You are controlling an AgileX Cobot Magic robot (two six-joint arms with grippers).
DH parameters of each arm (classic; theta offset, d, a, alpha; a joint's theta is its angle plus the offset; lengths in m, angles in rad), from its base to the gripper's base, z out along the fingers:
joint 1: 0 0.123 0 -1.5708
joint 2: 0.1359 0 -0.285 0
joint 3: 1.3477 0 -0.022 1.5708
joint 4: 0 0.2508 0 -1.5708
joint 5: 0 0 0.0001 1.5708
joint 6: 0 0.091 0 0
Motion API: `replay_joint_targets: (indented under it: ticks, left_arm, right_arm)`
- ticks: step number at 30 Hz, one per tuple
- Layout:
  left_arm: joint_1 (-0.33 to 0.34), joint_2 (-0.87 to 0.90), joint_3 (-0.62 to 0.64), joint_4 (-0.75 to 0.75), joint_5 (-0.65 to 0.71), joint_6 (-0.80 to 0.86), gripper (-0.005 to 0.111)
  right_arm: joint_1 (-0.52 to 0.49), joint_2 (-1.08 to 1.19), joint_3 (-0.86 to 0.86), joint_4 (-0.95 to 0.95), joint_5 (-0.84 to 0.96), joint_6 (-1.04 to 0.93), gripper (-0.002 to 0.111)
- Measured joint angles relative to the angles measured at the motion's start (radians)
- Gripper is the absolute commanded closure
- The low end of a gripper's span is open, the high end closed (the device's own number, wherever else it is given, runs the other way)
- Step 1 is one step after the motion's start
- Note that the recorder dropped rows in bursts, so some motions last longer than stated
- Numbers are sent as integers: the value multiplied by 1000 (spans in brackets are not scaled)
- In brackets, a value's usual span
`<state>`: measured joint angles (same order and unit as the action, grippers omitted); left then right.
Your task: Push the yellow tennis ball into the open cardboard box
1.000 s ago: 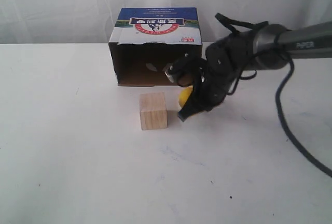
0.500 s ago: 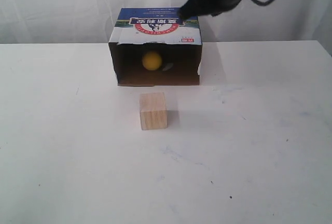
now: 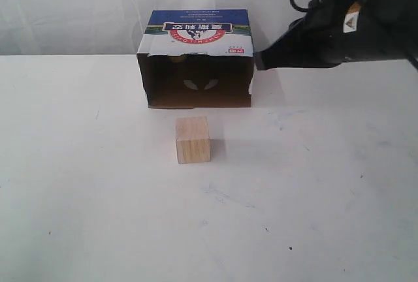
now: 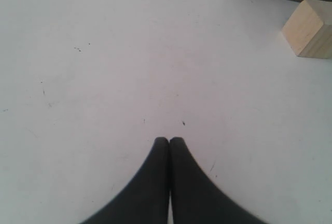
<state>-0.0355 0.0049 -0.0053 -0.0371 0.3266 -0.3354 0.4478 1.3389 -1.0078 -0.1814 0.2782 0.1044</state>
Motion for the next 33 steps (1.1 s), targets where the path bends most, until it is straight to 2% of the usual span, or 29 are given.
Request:
replay_joint_targets:
  ticks: [6,14,23,33]
  left_arm:
    - [0,0,0,0,0,0,107]
    - [0,0,0,0,0,0,107]
    - [0,0,0,0,0,0,107]
    - [0,0,0,0,0,0,107]
  right_arm:
    - [0,-132,83,4,-20,23,108]
    - [0,-175,120,4,-3,33,108]
    - [0,-235,275,4,-70,33,108]
    - [0,-508,458,4,-72,33,108]
